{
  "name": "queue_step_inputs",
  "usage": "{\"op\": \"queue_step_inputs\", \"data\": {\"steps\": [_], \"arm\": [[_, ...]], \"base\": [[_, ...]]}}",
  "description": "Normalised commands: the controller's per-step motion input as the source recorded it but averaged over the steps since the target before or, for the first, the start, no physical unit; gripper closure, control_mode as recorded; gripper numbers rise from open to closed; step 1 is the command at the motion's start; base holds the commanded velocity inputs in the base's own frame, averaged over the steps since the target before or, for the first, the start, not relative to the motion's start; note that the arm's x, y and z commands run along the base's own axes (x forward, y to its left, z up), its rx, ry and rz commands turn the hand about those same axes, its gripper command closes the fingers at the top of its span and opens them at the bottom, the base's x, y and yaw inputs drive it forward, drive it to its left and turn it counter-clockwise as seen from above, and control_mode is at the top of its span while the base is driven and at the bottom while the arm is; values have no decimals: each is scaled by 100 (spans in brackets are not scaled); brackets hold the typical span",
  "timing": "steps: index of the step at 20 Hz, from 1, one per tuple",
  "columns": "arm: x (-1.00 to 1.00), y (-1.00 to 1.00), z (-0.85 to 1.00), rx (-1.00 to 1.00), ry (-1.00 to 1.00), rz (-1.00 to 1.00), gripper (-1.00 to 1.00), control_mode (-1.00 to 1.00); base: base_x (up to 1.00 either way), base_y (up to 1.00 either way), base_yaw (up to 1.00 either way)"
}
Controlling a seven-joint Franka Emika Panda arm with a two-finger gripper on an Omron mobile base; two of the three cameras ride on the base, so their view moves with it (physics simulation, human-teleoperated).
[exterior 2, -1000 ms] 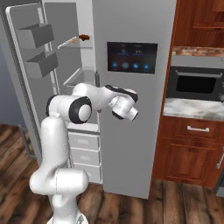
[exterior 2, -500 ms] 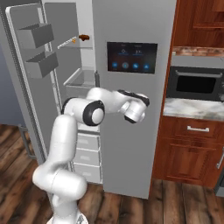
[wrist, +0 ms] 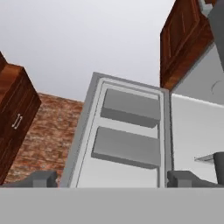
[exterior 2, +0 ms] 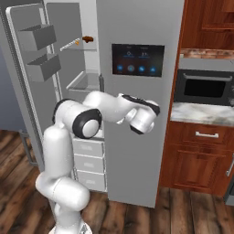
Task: There's a chicken drumstick in the fridge that needs to be moved to the freezer for freezing. Pick up the chicken drumstick from the fridge, place it on any shelf in the freezer, and close the fridge and freezer doors when done.
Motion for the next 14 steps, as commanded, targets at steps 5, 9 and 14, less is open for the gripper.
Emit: {"op": "queue_step_inputs", "data": {"steps": [5,9,14], "arm": [[-82,-15,14,0,3,-66,-100,-100],[-82,-31,62,0,7,-51,-100,-100],[-85,-27,100,0,1,-13,-100,-100]], "base": [[0,0,0],[0,0,0],[0,0,0]]}}
